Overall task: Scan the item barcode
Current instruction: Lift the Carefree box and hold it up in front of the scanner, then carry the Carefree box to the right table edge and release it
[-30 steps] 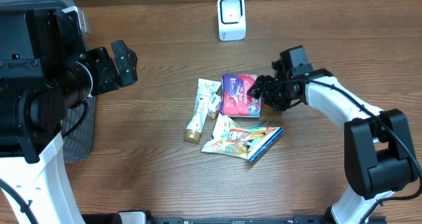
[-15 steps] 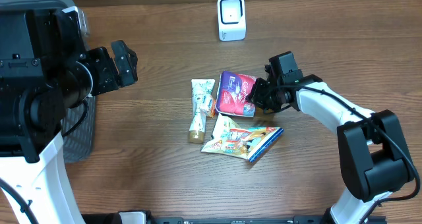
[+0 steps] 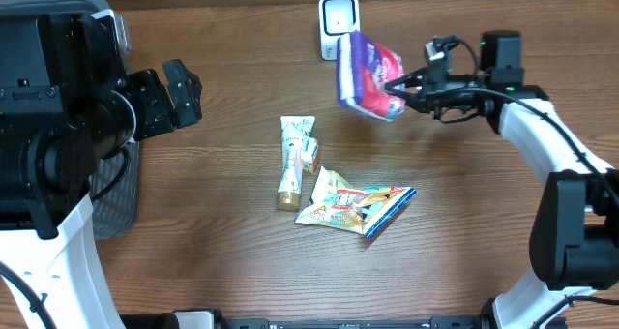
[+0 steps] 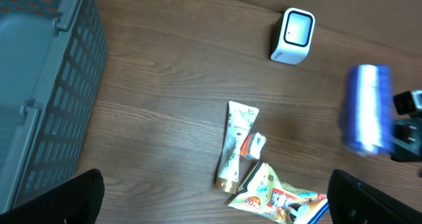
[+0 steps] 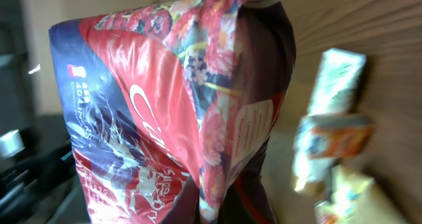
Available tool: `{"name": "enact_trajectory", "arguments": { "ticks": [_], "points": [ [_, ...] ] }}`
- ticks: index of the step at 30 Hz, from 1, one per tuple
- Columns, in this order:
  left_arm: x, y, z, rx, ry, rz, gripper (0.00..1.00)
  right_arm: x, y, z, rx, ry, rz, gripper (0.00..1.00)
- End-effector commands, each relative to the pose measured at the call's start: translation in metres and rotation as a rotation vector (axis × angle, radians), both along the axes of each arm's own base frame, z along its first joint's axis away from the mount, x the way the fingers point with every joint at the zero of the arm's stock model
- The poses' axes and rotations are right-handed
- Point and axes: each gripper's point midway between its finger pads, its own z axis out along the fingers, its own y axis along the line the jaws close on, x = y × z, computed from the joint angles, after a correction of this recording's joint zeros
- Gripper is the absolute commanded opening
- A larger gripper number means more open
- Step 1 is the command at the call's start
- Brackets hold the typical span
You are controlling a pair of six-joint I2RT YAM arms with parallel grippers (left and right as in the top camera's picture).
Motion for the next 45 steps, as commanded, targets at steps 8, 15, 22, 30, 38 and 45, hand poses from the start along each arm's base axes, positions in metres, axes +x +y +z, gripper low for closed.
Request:
{"name": "enact_trajectory", "arguments": {
  "ticks": [8, 15, 22, 30, 38, 45],
  "points": [
    [0.001, 0.003, 0.000, 0.010, 0.000, 0.002, 1.00, -0.026, 0.002, 0.043, 0.150, 0.097, 0.140, 0.03],
    [0.001, 0.003, 0.000, 0.010, 0.000, 0.002, 1.00, -0.042, 0.008, 0.046, 0.152, 0.113, 0.152, 0.03],
    [0.001, 0.003, 0.000, 0.010, 0.000, 0.002, 1.00, -0.014, 0.006, 0.013, -0.043, 0.097, -0.023, 0.04],
    [0.001, 0.003, 0.000, 0.010, 0.000, 0.002, 1.00, 0.060, 0.002, -0.062, -0.621, 0.095, -0.653, 0.04],
    [0.001, 0.003, 0.000, 0.010, 0.000, 0.002, 1.00, 0.112, 0.044, -0.001, -0.455, -0.235, -0.885, 0.04],
    [0.001, 0.003, 0.000, 0.010, 0.000, 0.002, 1.00, 0.171, 0.036, -0.006, -0.354, -0.201, -0.948, 0.04]
  ]
}}
